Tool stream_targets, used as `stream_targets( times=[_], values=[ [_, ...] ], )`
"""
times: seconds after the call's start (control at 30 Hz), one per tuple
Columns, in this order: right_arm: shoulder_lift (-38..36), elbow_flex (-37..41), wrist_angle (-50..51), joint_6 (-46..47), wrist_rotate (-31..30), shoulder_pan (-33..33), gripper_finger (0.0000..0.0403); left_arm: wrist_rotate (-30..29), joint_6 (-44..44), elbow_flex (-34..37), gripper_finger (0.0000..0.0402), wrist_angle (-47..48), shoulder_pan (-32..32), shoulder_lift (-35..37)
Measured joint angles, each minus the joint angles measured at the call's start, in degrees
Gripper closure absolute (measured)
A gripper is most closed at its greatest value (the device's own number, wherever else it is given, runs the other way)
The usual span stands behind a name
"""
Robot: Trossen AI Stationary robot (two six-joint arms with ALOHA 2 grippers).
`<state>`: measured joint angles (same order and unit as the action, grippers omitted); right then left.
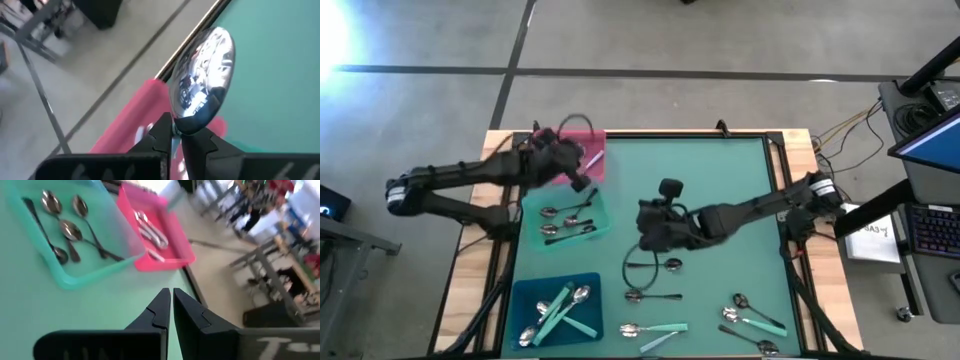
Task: Sort silverware by color (type)
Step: Put the blue spoon into the pink bin
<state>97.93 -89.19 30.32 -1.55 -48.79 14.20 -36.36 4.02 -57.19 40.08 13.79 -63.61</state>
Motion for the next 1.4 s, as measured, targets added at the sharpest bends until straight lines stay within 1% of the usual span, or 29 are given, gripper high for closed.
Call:
stream_targets(
  times=[0.1, 0.2, 0.3, 0.4, 0.53, 0.57, 0.63, 0.83, 1.0, 1.2, 1.4],
  values=[
    [0.06, 0.21, 1.13, 2.81, 3.58, -2.68, 0.039, 6.16, -5.37, 0.02, 0.0394, 0.4, 7.89, -0.18],
    [0.06, 0.62, 1.12, 3.81, 5.85, -4.75, 0.039, 8.87, -9.23, 0.02, 0.0394, -0.04, 15.13, -0.98],
    [0.08, 0.94, 1.25, 3.48, 5.98, -6.11, 0.039, 11.78, -12.05, 0.04, 0.0393, 0.23, 21.57, -2.34],
    [0.08, 0.98, 1.23, 2.71, 6.9, -7.07, 0.039, 16.6, -13.78, 0.26, 0.0393, 0.79, 26.58, -4.53],
    [0.08, 0.98, 1.33, 2.43, 13.69, -8.25, 0.039, 17.48, -15.57, 0.37, 0.0392, 0.89, 30.78, -8.71],
    [0.08, 0.98, 1.34, 2.44, 15.33, -8.57, 0.039, 17.47, -16.07, 0.37, 0.0392, 0.91, 31.51, -9.99],
    [0.08, 1.1, 1.41, 2.42, 16.77, -8.95, 0.039, 17.46, -16.59, 0.37, 0.0392, 0.76, 32.65, -12.64],
    [0.11, 1.21, 3.63, 0.73, 16.85, -9.35, 0.039, 17.49, -17.93, 0.37, 0.0391, 0.01, 33.9, -19.98],
    [0.11, 1.22, 4.82, 1.54, 16.9, -9.64, 0.039, 19.46, -20.65, 0.37, 0.0391, -0.57, 33.85, -23.75],
    [0.11, 1.22, 5.45, 1.61, 16.89, -9.97, 0.0394, 23.95, -22.02, 0.37, 0.0389, -0.65, 33.87, -24.5],
    [0.11, 1.22, 5.47, 2.51, 17.48, -10.24, 0.0394, 33.41, -22.03, -0.29, 0.0368, -0.69, 33.85, -23.57]
  ],
)
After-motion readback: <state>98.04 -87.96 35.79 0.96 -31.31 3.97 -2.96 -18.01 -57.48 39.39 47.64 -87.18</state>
